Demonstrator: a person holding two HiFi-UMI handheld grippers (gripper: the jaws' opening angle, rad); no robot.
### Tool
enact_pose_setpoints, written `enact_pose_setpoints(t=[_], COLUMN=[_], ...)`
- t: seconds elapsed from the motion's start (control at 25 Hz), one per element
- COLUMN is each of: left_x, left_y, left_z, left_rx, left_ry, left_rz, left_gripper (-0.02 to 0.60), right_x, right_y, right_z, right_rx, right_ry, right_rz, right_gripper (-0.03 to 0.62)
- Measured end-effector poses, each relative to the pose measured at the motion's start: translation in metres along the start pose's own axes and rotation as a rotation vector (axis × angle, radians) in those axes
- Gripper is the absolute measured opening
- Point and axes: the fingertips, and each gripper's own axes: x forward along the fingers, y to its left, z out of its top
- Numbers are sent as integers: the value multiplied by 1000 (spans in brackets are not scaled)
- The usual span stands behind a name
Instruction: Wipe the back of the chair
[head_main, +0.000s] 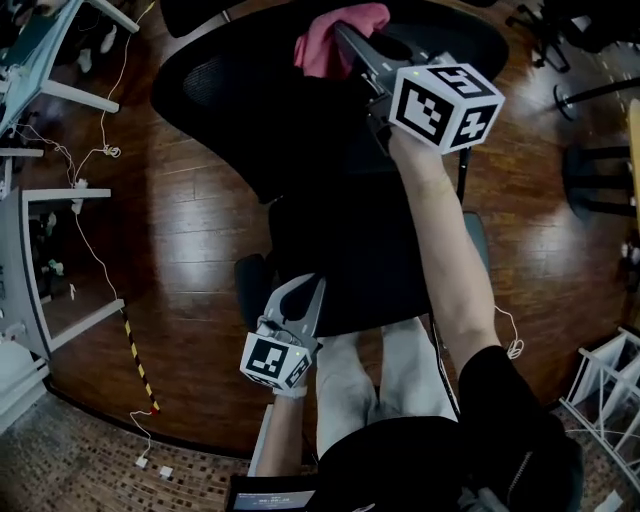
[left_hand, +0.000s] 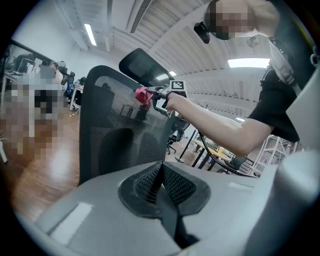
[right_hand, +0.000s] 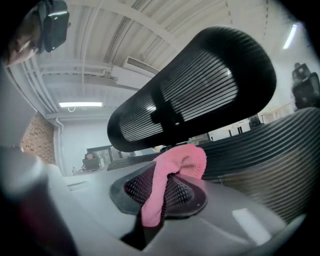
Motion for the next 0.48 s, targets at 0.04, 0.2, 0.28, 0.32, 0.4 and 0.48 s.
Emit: enact_pose_setpoints(t=[0.04, 0.2, 0.28, 0.32, 0.4, 0.48], left_x=[6, 29, 39, 44, 54, 62], left_y=[-6, -28, -36, -39, -48, -58], left_z=[-1, -3, -6, -8, -8, -6], left_rx=[4, 19, 23, 24, 28, 34], left_ry=[5, 30, 35, 36, 41, 49], left_rz=[-11, -58, -74, -80, -91, -102], left_gripper=[-9, -9, -9, -9, -9, -9], right_x=[-11, -58, -79, -89, -109, -131], right_y=[-14, -66, -89, -99, -118, -137], right_z=[3, 17, 22, 24, 28, 32], right_rx=[17, 59, 63, 65, 69, 75], right_ry=[-11, -55, -72, -78, -88, -95], right_rz=[-17, -95, -129, -144, -170, -202], right_gripper=[41, 41, 41, 41, 41, 41])
